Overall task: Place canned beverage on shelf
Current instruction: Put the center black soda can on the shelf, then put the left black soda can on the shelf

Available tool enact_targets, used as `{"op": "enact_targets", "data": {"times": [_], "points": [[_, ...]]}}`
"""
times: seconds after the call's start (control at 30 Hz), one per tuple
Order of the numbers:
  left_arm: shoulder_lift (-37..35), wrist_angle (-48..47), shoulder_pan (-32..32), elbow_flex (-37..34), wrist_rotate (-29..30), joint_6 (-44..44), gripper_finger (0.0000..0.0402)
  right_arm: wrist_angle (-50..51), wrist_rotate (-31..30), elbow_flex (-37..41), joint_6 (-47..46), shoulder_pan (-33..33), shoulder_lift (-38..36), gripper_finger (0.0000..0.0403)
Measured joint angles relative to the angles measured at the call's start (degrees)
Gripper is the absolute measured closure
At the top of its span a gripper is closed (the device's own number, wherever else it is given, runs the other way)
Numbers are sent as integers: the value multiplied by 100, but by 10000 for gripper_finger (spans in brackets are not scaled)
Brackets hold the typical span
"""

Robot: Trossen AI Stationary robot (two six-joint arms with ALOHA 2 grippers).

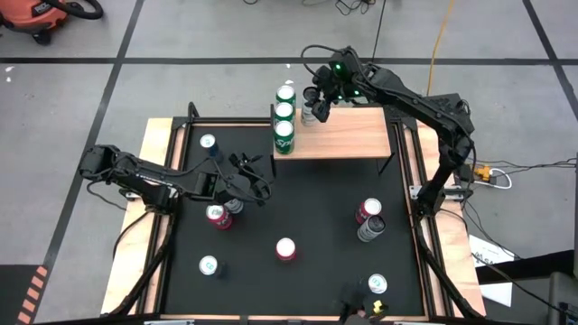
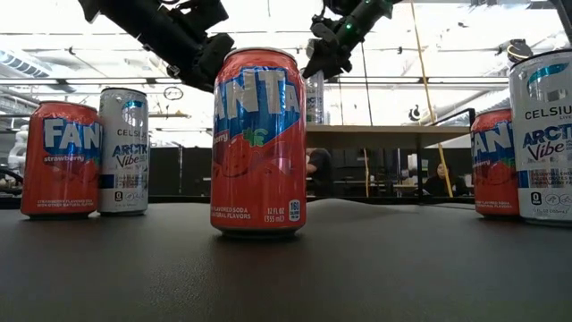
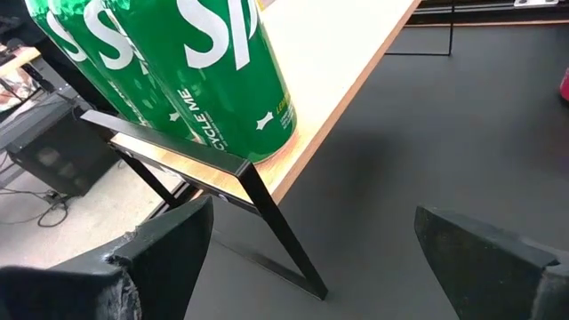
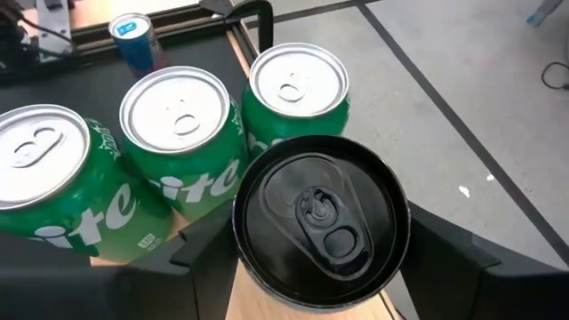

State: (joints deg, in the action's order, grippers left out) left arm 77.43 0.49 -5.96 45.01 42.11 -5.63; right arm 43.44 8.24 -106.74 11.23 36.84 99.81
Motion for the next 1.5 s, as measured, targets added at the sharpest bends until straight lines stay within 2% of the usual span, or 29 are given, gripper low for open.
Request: {"op": "enact_targets", "data": {"times": [0.17, 0.33, 0.7, 1.07, 1.27, 1.5], "points": [[0, -17, 0, 0, 2, 4, 11, 257, -1, -353, 82, 36, 213, 163], [0, -17, 18, 0, 4, 39, 10, 338, -24, -387, 58, 126, 225, 160], [0, -17, 184, 0, 11, 37, 10, 569, 218, -372, 169, 187, 248, 98], [-138, -174, 184, 0, 236, 165, 10, 505, 231, -372, 514, 184, 11, 93], [-616, -555, 135, 2, 262, -27, 11, 481, 231, -372, 484, 195, -310, 92], [-1313, -2050, -339, 3, 323, -981, 11, 603, 227, -374, 25, 58, -740, 97]]}}
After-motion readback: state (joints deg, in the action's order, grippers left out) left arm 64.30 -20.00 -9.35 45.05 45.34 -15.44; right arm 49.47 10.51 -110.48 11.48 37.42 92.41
